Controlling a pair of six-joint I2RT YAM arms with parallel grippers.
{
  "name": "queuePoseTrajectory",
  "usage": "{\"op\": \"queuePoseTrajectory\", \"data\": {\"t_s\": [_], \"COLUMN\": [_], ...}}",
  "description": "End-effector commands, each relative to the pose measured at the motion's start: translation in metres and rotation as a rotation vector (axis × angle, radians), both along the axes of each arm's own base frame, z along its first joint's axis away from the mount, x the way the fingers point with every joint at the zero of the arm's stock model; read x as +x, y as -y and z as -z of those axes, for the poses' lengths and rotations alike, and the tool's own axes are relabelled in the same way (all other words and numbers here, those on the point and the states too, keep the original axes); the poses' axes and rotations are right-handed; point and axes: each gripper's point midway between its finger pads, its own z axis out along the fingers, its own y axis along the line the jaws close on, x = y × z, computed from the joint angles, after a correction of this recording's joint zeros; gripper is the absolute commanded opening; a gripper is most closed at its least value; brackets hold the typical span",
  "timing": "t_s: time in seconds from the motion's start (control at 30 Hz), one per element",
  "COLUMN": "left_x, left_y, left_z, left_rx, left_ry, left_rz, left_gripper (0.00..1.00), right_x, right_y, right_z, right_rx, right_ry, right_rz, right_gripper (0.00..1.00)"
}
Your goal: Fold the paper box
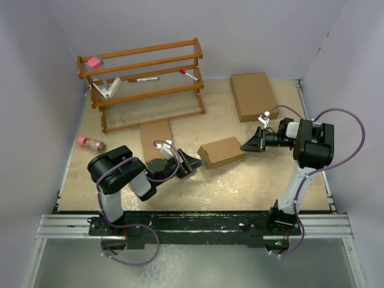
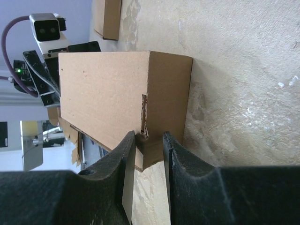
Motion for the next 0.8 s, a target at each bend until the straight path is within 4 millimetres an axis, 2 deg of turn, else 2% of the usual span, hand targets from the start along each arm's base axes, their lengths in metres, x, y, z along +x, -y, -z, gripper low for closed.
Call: {"op": "queuePoseTrajectory", "data": {"t_s": [0.0,0.2,0.5,0.63,0.7,0.77], "left_x": [0.011,0.019,0.035,0.037,0.037,0.037], "left_y": [0.013,0.024,0.045,0.054,0.054,0.053], "left_z": [-0.044,-0.055,-0.046,-0.047,-0.046,-0.045], "left_rx": [-0.113,-0.150,-0.113,-0.104,-0.086,-0.057], "left_ry": [0.118,0.139,0.102,0.127,0.138,0.150], "left_rz": [0.000,0.012,0.025,0.056,0.062,0.062], "left_gripper": [0.98,0.98,0.95,0.84,0.81,0.75], "right_x": [0.003,0.003,0.004,0.003,0.003,0.003], "right_y": [0.009,0.009,0.010,0.009,0.009,0.009], "right_z": [0.023,0.024,0.025,0.022,0.020,0.018], "right_rx": [-0.117,-0.123,-0.125,-0.121,-0.118,-0.116], "right_ry": [0.030,0.028,0.035,0.050,0.060,0.068], "right_rz": [-0.022,-0.022,-0.024,-0.037,-0.044,-0.050], "right_gripper": [0.29,0.29,0.30,0.32,0.33,0.33]}}
